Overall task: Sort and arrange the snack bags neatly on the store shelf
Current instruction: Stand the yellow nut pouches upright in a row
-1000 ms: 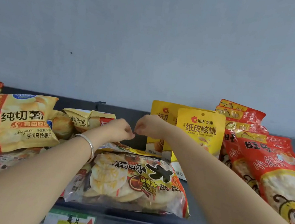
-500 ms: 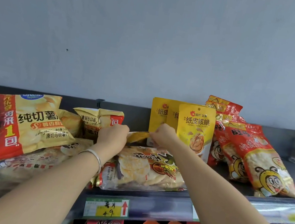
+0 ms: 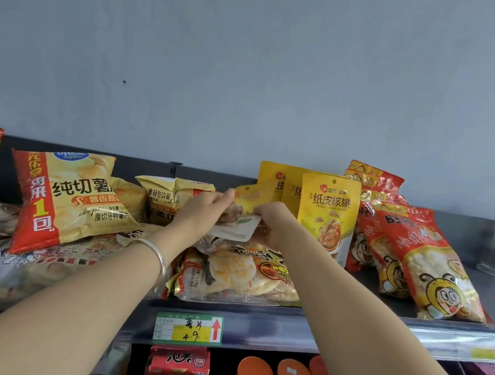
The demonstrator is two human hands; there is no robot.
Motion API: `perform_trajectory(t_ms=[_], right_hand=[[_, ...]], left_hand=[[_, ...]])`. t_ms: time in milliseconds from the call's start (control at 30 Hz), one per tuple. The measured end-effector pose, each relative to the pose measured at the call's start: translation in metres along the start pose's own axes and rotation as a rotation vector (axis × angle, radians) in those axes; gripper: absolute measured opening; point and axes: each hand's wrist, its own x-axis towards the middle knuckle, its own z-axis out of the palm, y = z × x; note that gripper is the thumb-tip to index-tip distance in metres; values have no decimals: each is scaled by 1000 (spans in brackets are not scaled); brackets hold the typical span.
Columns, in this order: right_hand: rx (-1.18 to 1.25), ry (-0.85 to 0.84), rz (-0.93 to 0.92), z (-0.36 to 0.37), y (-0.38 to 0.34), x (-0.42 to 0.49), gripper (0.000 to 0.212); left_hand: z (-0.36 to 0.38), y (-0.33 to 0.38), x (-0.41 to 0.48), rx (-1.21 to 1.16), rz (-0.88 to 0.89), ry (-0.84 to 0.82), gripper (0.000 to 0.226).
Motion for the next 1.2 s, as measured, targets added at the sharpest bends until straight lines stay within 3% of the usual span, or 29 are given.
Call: perform_trajectory(t_ms=[33,100,233,333,433,500,633,800,900,967,1200], right_hand=[[-7,7,-23,-3,-2,-5,13],[-64,20,-107,-13,-6,-7,15],[-205,60,-301,-45,-12,-7,30],[-182,130,-388,-79,-14,-15,23],[-211,198,-434,-120,-15,-25,18],[-205,228,-438,-145,-13,-28,14],[-191,323,-376,-187,-6,-24,36],[-198,392,-328,-222,2,-18,42],[-222,336,-250,-226,16,-2,36],[-249,280,-203,-221,27,7,42],[-347,290,-238,-206,37,26,44]], left_hand=[[1,-1,2,64,-19,35,49],[4,3,4,104,-70,98,55],[20,18,6,-255,-195,129,67],[41,34,9,-458,-202,41,49],[69,54,16,-512,-171,-20,40],[91,69,21,-459,-112,-23,44],[138,92,27,-371,-83,-48,61],[181,103,33,-242,-63,-76,74],[188,100,37,-16,-49,-54,64],[188,90,39,91,-54,-31,51],[194,63,40,70,-115,5,46]])
